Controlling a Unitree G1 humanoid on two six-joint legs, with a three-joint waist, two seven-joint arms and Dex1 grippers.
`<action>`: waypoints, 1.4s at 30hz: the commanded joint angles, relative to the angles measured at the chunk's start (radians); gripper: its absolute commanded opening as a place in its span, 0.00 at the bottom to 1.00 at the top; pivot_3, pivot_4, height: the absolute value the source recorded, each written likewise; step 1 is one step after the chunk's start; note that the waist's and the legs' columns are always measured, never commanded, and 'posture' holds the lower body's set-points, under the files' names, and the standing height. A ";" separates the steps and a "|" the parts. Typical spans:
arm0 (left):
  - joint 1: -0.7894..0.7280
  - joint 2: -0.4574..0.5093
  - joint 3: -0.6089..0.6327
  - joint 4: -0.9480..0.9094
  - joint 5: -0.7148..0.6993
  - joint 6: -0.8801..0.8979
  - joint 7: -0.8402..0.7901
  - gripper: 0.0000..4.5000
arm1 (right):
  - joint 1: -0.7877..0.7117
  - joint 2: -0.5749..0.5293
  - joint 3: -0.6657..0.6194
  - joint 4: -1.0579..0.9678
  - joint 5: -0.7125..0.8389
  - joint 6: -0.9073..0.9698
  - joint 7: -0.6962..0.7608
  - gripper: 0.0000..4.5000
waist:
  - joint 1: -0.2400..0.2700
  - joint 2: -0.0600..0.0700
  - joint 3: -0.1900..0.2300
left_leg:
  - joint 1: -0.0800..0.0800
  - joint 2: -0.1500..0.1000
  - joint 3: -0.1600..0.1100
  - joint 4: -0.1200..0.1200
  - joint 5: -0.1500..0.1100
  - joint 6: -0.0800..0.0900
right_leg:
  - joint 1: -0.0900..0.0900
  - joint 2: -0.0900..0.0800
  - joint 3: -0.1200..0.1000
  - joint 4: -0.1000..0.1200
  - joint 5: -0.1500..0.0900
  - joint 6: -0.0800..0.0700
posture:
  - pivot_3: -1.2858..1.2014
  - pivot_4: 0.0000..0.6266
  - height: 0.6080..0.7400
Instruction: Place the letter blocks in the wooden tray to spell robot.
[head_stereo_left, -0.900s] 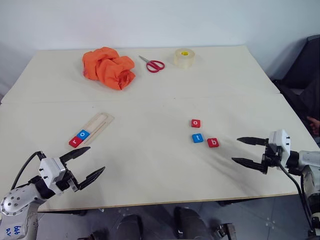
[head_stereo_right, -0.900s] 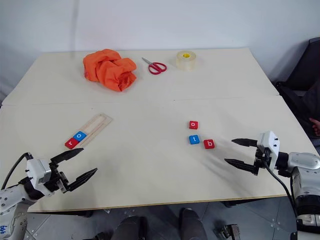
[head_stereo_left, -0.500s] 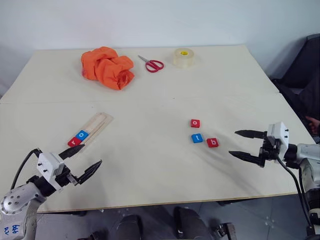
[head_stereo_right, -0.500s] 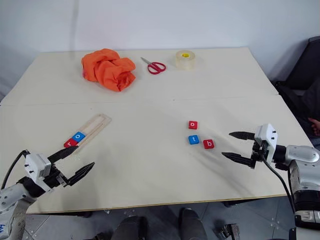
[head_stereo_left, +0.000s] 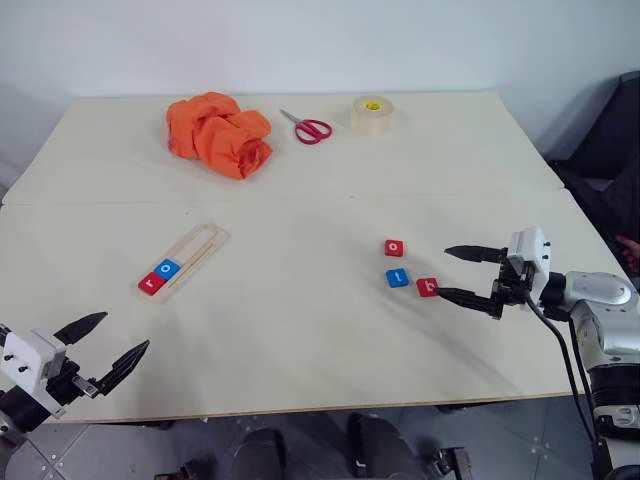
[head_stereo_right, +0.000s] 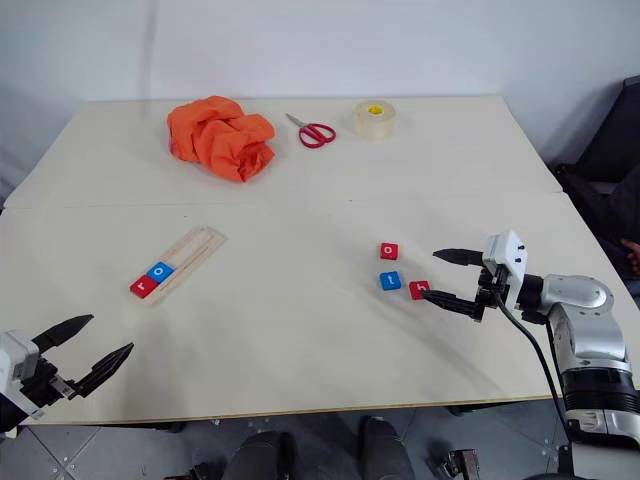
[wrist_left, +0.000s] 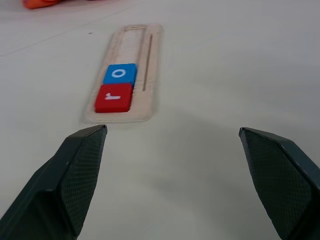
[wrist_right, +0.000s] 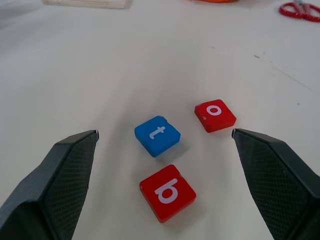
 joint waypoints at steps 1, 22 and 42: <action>-0.008 0.015 0.055 -0.004 -0.020 0.004 0.011 1.00 | -0.040 0.009 -0.011 -0.010 0.010 0.011 -0.031 1.00 | -0.005 0.000 0.000 | -0.002 -0.002 -0.007 0.000 0.001 0.001 | 0.002 -0.004 -0.007 0.000 0.000 0.001 | 0.52 0.24 1.00; -0.280 0.140 -0.030 0.218 0.041 0.061 -0.024 1.00 | -0.062 0.025 -0.007 0.072 0.002 -0.064 0.004 1.00 | 0.006 0.001 0.000 | -0.012 -0.005 -0.015 0.004 0.005 0.000 | -0.004 -0.006 -0.020 0.004 -0.001 0.001 | 0.52 0.24 1.00; -0.746 0.175 -0.367 0.677 0.241 0.076 -0.073 1.00 | 0.044 0.015 -0.050 -0.097 0.036 -0.011 -0.064 1.00 | 0.006 0.001 0.000 | -0.013 -0.004 -0.011 0.004 0.005 0.000 | -0.006 -0.003 -0.018 0.005 0.000 0.002 | 0.52 0.24 1.00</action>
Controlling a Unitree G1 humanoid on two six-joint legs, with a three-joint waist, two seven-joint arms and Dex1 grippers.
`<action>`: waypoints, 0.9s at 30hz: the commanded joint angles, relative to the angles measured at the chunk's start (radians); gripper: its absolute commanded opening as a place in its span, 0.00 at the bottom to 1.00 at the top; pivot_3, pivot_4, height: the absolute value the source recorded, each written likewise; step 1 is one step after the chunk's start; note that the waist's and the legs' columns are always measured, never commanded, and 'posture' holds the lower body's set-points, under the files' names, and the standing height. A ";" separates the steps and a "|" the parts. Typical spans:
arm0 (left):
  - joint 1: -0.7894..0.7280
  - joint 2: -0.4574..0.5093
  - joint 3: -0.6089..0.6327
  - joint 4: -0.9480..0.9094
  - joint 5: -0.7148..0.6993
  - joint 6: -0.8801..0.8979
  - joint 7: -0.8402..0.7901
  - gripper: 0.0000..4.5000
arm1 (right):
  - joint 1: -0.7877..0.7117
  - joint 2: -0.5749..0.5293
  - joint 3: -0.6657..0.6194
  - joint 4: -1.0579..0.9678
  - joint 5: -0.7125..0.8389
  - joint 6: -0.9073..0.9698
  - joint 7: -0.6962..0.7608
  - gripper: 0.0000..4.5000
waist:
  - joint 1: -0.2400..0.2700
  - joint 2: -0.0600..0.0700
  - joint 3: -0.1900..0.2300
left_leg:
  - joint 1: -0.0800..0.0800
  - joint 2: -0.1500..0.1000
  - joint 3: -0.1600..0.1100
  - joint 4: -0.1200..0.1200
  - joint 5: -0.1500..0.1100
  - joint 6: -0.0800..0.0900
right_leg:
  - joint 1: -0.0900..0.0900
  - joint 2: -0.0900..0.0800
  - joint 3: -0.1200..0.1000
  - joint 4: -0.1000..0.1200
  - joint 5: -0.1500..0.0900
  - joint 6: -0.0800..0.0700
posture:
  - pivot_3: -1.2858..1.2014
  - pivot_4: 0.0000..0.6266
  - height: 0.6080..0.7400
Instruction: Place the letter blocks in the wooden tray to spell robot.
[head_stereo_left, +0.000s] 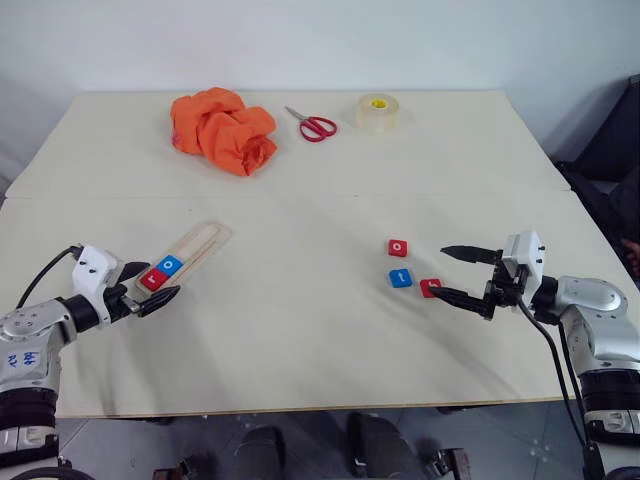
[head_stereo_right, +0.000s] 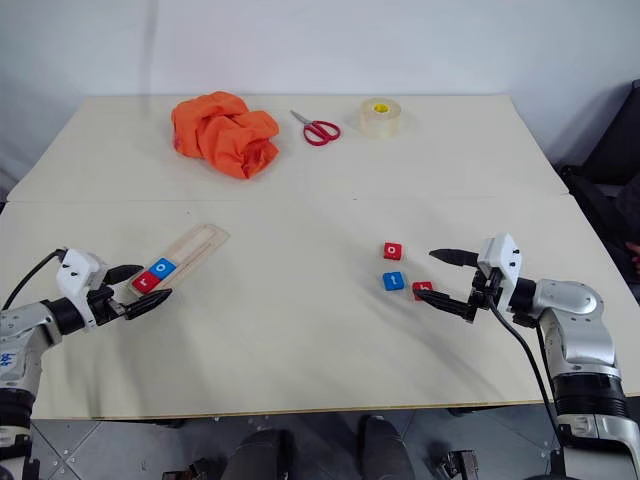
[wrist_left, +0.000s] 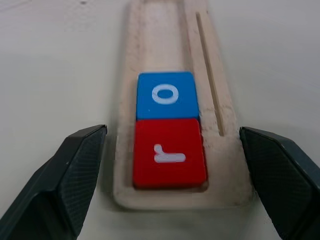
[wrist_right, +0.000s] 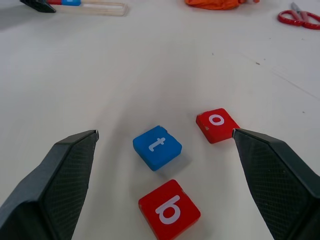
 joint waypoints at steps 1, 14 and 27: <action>-0.033 0.009 -0.024 0.055 0.027 -0.022 -0.010 1.00 | 0.022 -0.027 -0.043 -0.071 0.029 0.017 -0.021 1.00 | 0.000 0.000 0.000 | 0.000 0.000 0.000 0.000 0.000 0.000 | 0.000 0.000 0.000 0.001 0.000 0.000 | 0.52 0.24 1.00; -0.055 0.016 -0.101 0.119 0.074 0.031 -0.026 0.75 | 0.035 -0.040 -0.051 -0.124 0.036 0.051 -0.050 1.00 | 0.000 0.001 0.000 | 0.006 0.000 0.000 0.005 0.001 0.000 | 0.003 0.000 0.002 0.008 0.000 0.000 | 0.52 0.24 1.00; -0.110 -0.027 -0.280 -0.259 0.045 0.037 -0.226 0.75 | 0.087 -0.100 -0.035 -0.178 0.049 0.089 0.035 1.00 | 0.024 0.000 0.000 | 0.009 0.000 0.008 0.002 -0.001 0.001 | 0.002 0.001 0.011 0.006 0.000 0.000 | 0.52 0.24 1.00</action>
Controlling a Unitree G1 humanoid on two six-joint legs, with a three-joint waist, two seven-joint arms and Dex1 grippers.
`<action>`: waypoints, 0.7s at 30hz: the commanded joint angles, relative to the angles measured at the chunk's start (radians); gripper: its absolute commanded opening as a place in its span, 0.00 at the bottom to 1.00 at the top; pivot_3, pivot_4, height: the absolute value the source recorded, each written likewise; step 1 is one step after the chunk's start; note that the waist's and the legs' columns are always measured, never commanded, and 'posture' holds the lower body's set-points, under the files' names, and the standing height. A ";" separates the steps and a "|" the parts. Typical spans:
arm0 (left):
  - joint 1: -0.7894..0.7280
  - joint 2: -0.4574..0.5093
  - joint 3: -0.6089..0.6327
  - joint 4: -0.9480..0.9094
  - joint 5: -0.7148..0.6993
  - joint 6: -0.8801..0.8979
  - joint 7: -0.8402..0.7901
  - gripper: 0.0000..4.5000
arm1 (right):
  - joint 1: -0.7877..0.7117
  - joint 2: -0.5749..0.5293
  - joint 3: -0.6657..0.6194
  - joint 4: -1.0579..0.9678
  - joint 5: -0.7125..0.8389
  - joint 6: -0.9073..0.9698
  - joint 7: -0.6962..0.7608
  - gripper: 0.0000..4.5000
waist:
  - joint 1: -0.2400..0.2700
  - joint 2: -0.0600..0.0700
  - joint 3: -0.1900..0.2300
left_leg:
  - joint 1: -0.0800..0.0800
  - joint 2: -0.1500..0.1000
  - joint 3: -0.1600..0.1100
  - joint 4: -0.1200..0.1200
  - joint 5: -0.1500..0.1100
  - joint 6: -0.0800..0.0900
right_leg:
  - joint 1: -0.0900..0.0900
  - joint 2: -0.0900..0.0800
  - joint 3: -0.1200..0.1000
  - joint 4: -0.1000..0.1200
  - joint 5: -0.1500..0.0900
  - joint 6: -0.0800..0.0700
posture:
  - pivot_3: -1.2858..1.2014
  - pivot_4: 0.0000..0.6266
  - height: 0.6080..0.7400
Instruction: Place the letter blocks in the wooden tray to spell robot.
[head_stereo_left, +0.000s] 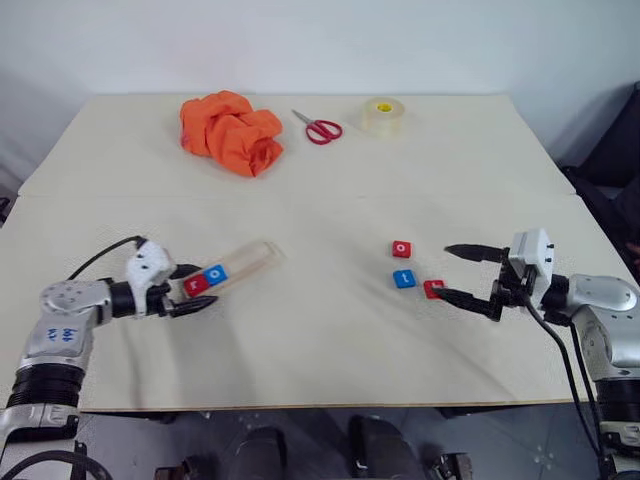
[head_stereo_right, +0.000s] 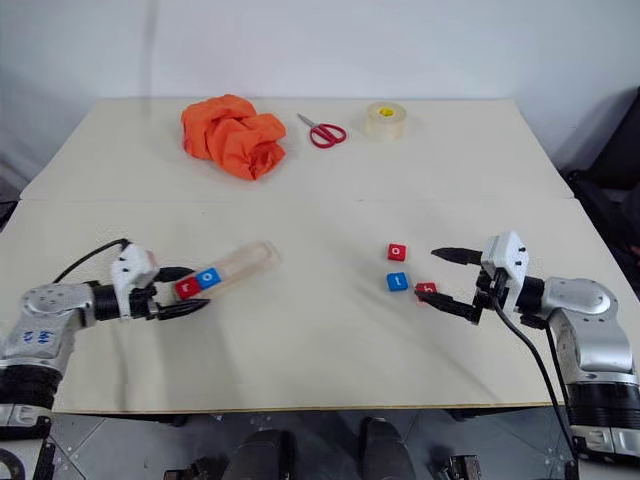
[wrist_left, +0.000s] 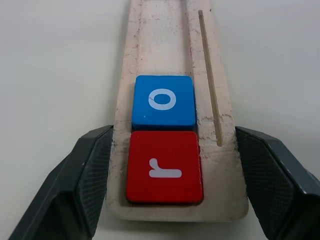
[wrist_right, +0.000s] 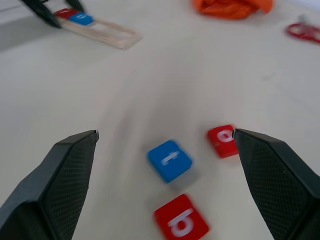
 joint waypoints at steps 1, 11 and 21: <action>-0.049 -0.040 -0.074 -0.127 -0.001 0.026 -0.044 0.75 | 0.014 -0.041 -0.024 -0.031 0.023 -0.003 0.039 1.00 | 0.004 0.000 0.000 | 0.000 0.000 0.001 0.000 0.000 0.000 | 0.000 0.001 0.001 0.000 0.000 0.000 | 0.52 0.24 1.00; -0.128 -0.144 -0.255 -0.288 0.042 0.072 -0.090 0.75 | 0.059 -0.051 -0.055 -0.059 0.034 -0.010 0.028 1.00 | -0.001 -0.001 0.001 | 0.002 0.003 0.006 0.000 0.000 0.000 | -0.001 0.007 0.011 -0.001 0.002 0.003 | 0.52 0.24 1.00; -0.122 -0.177 -0.289 -0.307 0.066 0.067 -0.080 0.75 | 0.149 -0.046 -0.097 -0.129 0.052 -0.003 -0.017 1.00 | 0.001 -0.001 0.001 | 0.002 0.002 0.007 0.001 -0.001 0.001 | -0.001 0.007 0.014 -0.002 0.002 0.004 | 0.52 0.24 1.00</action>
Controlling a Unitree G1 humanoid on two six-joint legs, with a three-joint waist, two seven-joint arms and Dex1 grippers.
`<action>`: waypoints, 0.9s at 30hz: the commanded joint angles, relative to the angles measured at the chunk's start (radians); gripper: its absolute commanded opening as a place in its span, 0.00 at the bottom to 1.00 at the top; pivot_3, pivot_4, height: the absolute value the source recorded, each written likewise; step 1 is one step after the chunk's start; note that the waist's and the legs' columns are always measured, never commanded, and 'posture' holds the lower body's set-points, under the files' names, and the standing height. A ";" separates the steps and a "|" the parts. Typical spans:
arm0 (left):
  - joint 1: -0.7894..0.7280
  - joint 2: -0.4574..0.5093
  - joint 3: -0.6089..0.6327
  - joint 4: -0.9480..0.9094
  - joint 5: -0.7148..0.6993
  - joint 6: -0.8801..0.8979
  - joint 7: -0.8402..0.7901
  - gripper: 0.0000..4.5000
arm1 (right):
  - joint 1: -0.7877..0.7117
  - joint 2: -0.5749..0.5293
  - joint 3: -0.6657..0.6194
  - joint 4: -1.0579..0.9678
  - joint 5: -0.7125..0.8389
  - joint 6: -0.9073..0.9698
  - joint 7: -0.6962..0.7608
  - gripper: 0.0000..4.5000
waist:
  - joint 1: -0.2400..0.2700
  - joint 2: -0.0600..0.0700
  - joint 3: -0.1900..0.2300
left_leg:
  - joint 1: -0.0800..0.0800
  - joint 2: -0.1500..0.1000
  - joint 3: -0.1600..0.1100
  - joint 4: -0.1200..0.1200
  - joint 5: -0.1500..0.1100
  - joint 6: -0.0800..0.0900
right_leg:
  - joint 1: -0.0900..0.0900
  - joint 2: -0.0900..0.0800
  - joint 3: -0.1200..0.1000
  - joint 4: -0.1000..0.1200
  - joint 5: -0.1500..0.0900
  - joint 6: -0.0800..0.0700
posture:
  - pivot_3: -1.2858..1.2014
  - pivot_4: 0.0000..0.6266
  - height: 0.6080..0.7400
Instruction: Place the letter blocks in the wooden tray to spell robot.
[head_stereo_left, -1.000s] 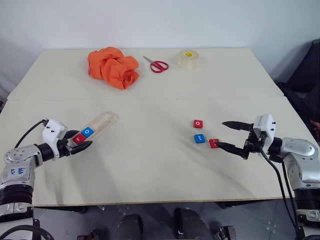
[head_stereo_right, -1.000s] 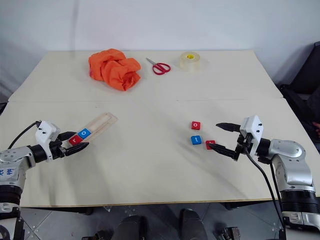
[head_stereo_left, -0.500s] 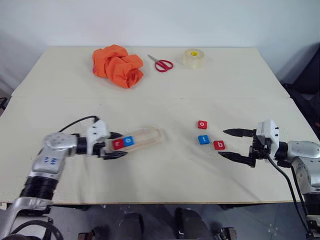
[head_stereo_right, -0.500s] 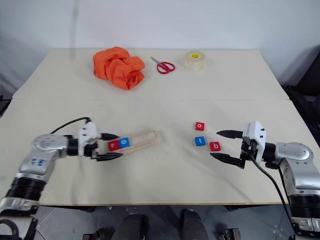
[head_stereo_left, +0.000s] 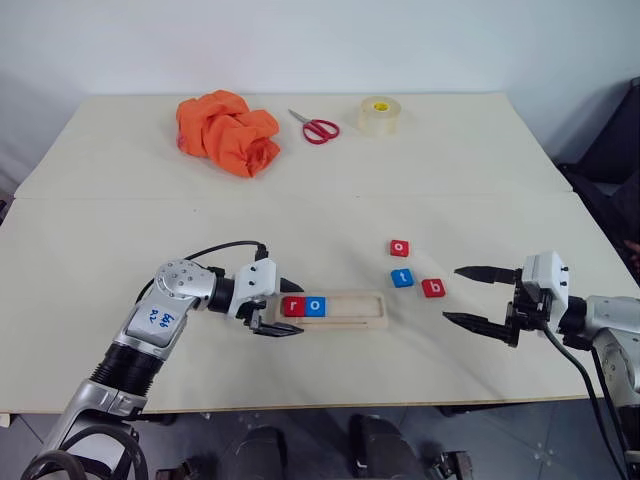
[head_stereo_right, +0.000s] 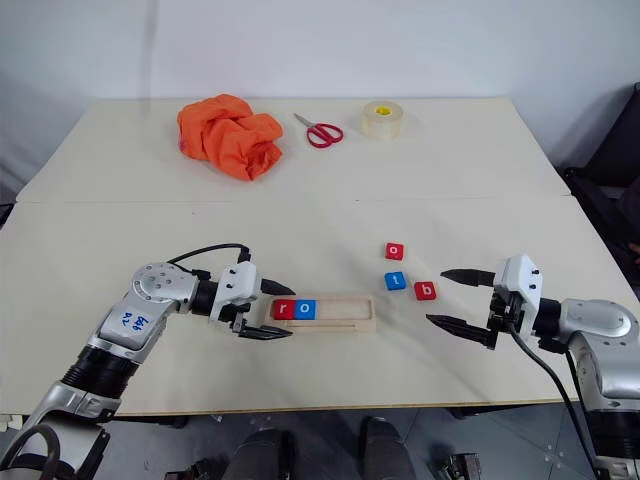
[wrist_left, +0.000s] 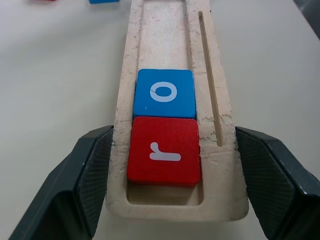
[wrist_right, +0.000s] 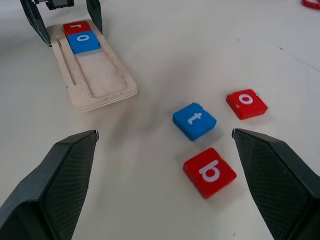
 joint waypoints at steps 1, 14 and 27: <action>0.002 -0.006 0.005 -0.042 -0.003 -0.006 0.006 0.75 | 0.011 -0.012 -0.040 -0.046 0.027 -0.002 -0.015 1.00 | 0.000 0.000 0.000 | 0.000 0.000 0.000 0.000 0.000 0.000 | 0.000 0.000 0.000 0.000 0.000 0.000 | 0.52 0.24 1.00; 0.064 0.055 0.067 -0.118 -0.020 0.022 0.031 0.99 | 0.035 -0.008 -0.066 -0.097 0.020 0.072 -0.133 1.00 | -0.001 0.000 0.000 | 0.000 0.000 0.001 -0.001 0.000 0.000 | -0.001 0.000 0.001 0.000 0.000 0.000 | 0.52 0.24 1.00; 0.136 0.005 0.317 0.146 -0.271 -0.282 -0.194 0.99 | 0.196 0.015 -0.122 -0.397 0.071 0.444 -0.469 1.00 | 0.002 0.000 0.000 | 0.000 0.000 0.001 0.000 0.000 0.000 | -0.001 -0.001 0.001 0.000 0.000 -0.001 | 0.52 0.24 1.00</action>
